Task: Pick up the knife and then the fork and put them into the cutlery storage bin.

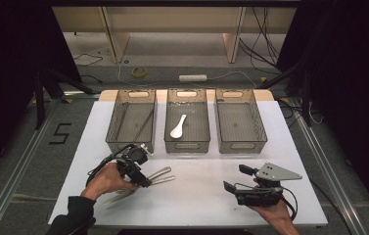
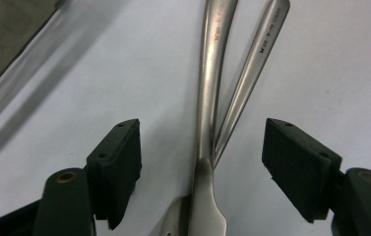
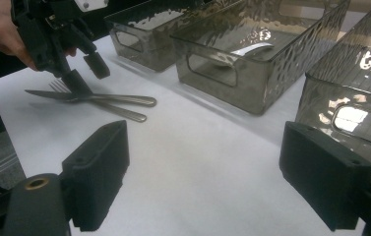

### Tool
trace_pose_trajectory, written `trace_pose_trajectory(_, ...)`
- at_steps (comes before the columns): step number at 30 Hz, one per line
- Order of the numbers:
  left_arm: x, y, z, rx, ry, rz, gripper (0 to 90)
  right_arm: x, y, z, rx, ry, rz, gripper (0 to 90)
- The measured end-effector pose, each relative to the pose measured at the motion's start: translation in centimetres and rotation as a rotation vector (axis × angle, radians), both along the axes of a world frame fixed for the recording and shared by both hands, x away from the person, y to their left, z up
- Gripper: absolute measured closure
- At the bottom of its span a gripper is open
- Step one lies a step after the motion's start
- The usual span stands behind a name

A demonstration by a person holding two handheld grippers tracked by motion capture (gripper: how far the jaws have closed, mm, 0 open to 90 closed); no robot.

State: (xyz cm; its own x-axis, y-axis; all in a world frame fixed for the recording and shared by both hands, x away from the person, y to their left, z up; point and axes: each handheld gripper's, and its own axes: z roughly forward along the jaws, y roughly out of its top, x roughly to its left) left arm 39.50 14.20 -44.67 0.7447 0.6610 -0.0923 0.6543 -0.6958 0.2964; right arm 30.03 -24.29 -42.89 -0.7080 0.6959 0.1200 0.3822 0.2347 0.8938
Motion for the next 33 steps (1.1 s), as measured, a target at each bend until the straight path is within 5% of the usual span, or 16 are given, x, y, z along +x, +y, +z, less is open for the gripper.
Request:
trace_pose_trajectory(18,-0.4,-0.3,-1.3,0.026,0.018,-0.058,50.6,-0.1,0.3,0.0,-0.019,-0.003,0.007,20.0)
trace_pose_trajectory(33,-0.7,-0.9,-1.6,0.04,-0.01,-0.106,65.6,-0.1,0.4,-0.1,-0.027,-0.002,0.011,20.0)
